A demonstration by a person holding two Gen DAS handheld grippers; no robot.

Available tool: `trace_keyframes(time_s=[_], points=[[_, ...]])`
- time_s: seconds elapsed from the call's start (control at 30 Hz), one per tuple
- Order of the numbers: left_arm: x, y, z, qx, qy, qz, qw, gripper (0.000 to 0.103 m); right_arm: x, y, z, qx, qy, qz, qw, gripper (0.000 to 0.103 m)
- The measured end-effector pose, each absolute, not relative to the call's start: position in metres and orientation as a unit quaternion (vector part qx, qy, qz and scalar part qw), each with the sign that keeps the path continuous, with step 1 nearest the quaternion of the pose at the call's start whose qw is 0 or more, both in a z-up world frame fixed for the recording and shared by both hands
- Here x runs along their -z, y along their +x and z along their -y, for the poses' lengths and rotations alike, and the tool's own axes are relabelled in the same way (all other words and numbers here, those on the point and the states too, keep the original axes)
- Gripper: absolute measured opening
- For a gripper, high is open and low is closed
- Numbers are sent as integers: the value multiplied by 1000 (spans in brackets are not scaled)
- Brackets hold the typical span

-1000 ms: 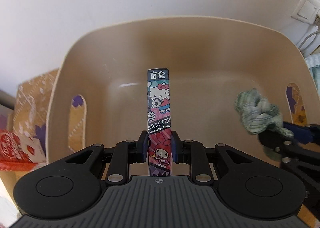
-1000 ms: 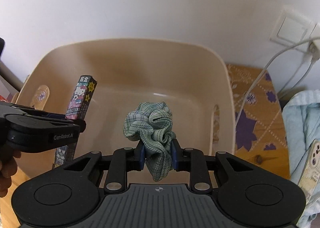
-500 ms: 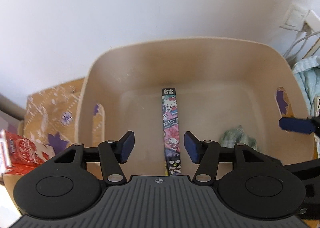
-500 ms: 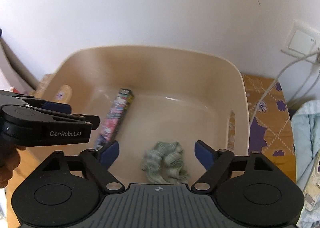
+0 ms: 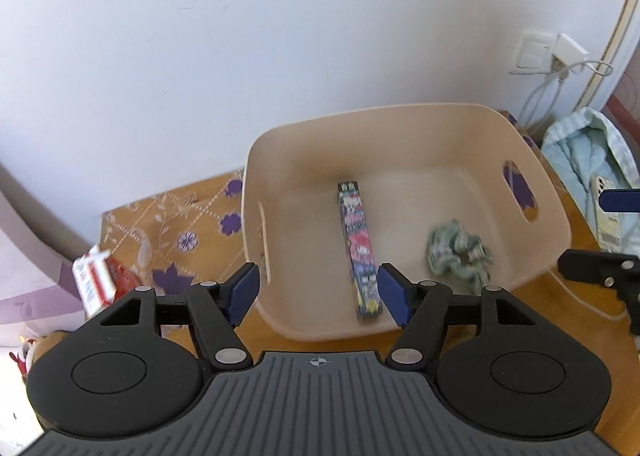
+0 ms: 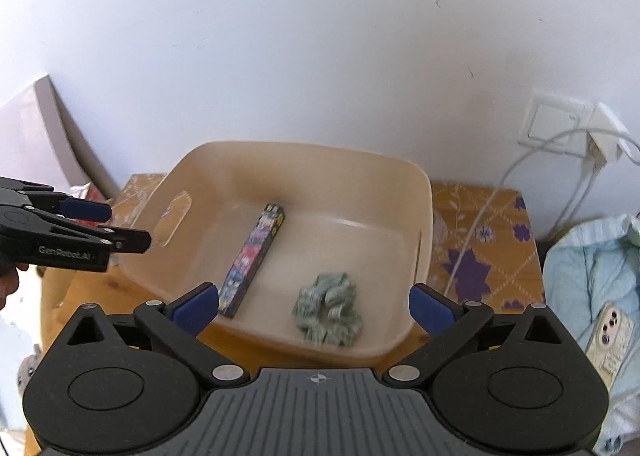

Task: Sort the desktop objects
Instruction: 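Grasp the brown claw clip with the left tool while the right tool grasps the white packet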

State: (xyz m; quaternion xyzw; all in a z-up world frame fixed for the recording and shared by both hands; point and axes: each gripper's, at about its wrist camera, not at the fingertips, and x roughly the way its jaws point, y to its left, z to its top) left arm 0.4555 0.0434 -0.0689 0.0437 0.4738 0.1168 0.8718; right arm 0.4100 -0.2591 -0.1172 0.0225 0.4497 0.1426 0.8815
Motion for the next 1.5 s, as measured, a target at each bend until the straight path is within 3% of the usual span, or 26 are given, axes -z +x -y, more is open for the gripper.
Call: trace_keyframes(time_s=[0.07, 0.1, 0.4, 0.67, 1.5], points=[[68, 442, -41, -115, 42, -474, 872, 70, 121, 402, 261, -148, 24, -456, 877, 103], [68, 433, -43, 5, 146, -432, 890, 70, 122, 396, 264, -149, 22, -461, 875, 103], [117, 401, -61, 21, 160, -469, 868, 70, 151, 350, 272, -147, -16, -490, 859, 103], [158, 390, -72, 62, 235, -483, 842, 70, 187, 320, 268, -137, -65, -508, 848, 103], [220, 398, -71, 163, 397, -432, 793, 71, 256, 319, 263, -101, -118, -553, 819, 103]])
